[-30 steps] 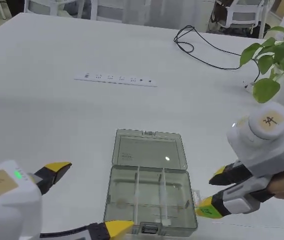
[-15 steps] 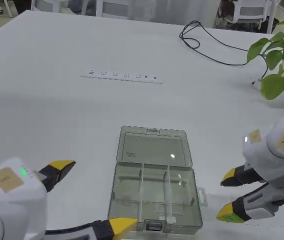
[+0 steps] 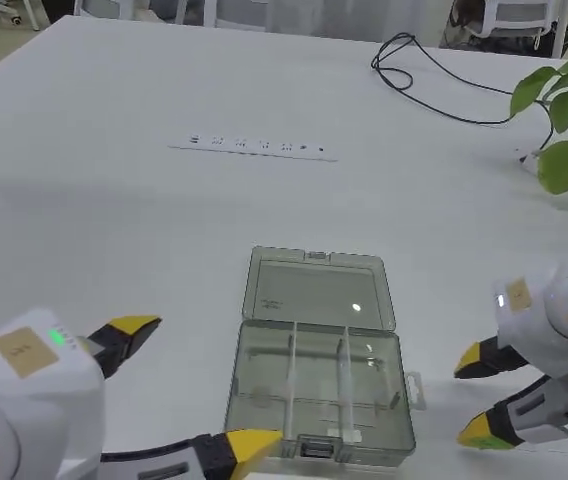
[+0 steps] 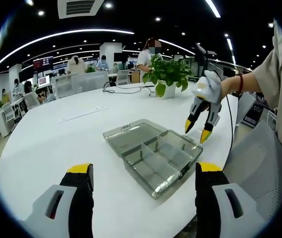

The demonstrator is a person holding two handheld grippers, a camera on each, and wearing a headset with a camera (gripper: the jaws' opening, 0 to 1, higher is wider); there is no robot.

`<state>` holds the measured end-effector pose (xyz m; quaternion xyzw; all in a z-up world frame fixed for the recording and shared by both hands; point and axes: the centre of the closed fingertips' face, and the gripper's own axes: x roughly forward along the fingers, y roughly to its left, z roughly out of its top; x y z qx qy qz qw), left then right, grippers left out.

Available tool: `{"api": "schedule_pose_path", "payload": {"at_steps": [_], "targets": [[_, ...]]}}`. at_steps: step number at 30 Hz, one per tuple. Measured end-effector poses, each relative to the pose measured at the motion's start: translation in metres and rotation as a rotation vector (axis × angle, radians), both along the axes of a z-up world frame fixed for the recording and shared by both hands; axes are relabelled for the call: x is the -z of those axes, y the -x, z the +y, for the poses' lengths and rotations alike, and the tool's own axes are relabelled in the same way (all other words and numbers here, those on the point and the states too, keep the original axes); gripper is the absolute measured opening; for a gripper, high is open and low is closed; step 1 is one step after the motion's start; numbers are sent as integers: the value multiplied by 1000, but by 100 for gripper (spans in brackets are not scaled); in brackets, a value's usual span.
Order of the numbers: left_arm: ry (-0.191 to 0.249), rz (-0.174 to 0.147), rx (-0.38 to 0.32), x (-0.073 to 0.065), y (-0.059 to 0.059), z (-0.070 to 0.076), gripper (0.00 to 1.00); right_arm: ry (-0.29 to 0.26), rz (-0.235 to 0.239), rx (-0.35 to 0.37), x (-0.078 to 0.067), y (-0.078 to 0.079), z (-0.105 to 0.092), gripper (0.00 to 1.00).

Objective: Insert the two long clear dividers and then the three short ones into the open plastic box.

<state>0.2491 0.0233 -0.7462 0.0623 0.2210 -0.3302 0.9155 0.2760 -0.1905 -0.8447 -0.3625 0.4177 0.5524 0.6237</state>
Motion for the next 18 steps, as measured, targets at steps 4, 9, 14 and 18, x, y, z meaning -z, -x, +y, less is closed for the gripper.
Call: {"api": "schedule_pose_path", "payload": {"at_steps": [4, 9, 14, 18], "targets": [[-4, 1, -3, 0, 0, 1, 86, 12, 1, -50, 4, 2, -1, 40], [-8, -1, -5, 0, 0, 2, 85, 41, -20, -111, 9, 2, -2, 39], [-10, -2, -7, -1, -1, 3, 85, 46, -30, -133, 11, 1, -2, 37], [-12, -1, -6, 0, -1, 2, 84, 45, -24, -139, 11, 2, -2, 35]]}}
